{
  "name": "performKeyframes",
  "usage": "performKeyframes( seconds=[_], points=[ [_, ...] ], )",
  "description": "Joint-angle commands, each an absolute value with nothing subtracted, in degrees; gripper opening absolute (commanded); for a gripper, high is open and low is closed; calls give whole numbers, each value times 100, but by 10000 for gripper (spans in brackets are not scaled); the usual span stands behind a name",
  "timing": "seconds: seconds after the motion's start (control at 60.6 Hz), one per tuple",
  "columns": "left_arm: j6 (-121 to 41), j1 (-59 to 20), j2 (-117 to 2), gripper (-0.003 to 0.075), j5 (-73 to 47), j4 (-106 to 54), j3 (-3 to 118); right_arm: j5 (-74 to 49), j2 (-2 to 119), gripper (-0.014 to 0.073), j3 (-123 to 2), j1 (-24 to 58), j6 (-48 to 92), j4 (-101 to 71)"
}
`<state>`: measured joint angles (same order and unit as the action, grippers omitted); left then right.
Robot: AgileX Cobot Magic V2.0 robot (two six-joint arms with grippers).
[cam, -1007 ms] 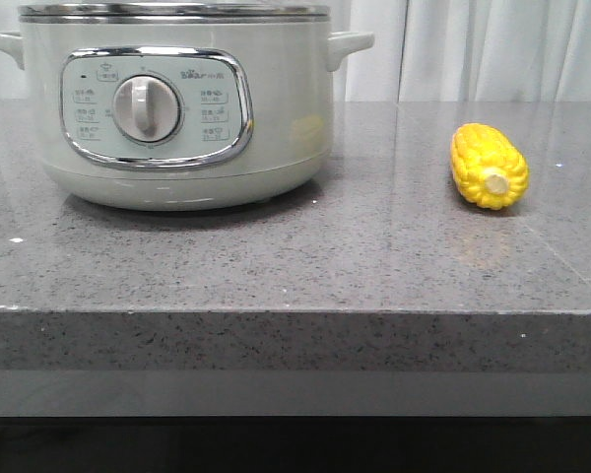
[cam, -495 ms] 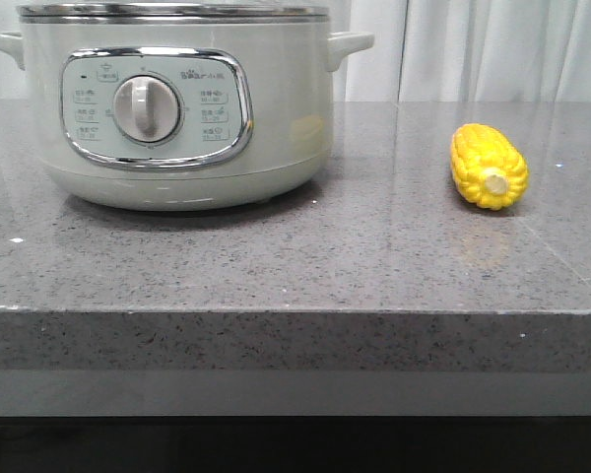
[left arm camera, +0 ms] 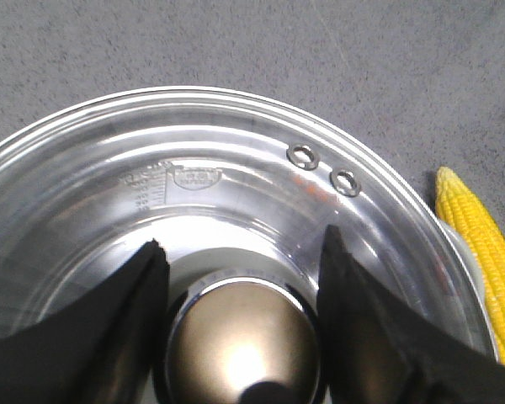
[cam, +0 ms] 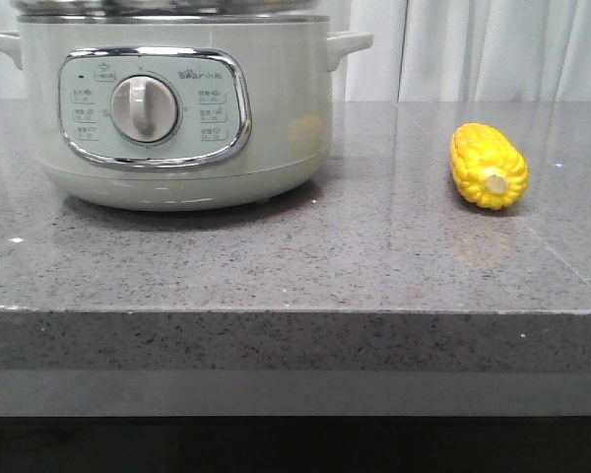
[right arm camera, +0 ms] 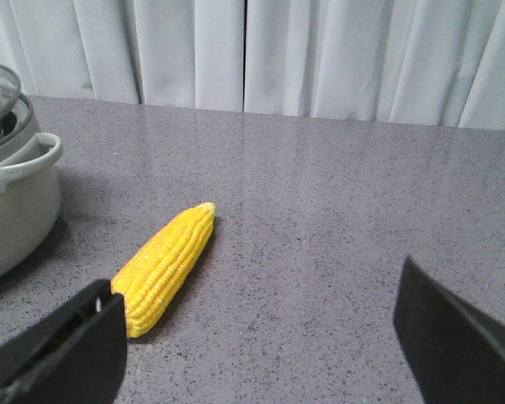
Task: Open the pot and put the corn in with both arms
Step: 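Lift the glass lid off the pot with the left gripper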
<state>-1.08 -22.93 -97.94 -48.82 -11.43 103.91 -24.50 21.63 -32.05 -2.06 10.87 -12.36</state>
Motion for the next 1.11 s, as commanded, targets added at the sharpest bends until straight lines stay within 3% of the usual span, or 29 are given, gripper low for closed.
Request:
performKeyframes(
  seconds=[0.0, 0.281, 0.693, 1.09],
  points=[
    [-144, -2317, -9302, 187, -4285, -1219, 10596, -1964, 2246, 654, -3396, -246, 1124, -1217],
    [-157, -2317, -9037, 187, -4287, -1199, 10596, -1964, 2246, 654, -3396, -246, 1124, -1217],
    [-156, -2317, -8093, 187, -5238, -420, 10451, -1964, 2246, 654, -3396, -246, 1124, -1217],
    [-156, -2317, -6182, 187, -4862, -530, 7855, -1964, 2267, 654, -3396, -246, 1124, -1217]
  ],
)
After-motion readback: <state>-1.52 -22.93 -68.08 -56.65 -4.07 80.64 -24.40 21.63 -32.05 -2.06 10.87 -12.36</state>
